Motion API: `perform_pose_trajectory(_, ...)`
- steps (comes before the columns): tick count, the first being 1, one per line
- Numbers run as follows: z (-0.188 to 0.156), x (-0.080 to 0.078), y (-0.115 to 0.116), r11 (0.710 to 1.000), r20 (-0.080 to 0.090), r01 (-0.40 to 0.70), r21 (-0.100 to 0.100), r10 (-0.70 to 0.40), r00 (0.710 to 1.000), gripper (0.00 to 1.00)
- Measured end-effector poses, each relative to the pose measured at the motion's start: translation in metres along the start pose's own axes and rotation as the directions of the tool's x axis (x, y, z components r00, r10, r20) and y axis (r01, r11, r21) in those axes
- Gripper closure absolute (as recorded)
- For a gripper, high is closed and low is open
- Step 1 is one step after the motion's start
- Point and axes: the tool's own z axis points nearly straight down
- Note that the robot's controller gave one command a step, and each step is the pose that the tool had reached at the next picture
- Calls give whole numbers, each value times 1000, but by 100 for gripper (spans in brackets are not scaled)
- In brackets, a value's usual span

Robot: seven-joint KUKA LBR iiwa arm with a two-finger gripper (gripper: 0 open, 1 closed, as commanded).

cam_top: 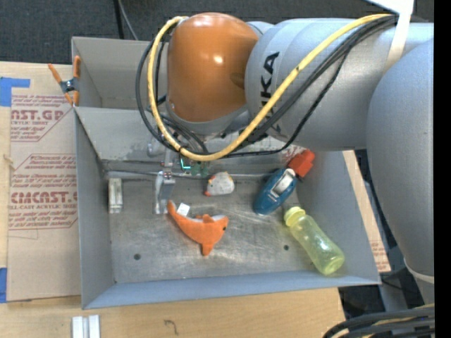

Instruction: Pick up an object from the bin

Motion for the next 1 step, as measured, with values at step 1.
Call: perform_pose_trajectory(1, -5, -2, -1, 1000, 8, -2, -1, 2, 1000, 0)
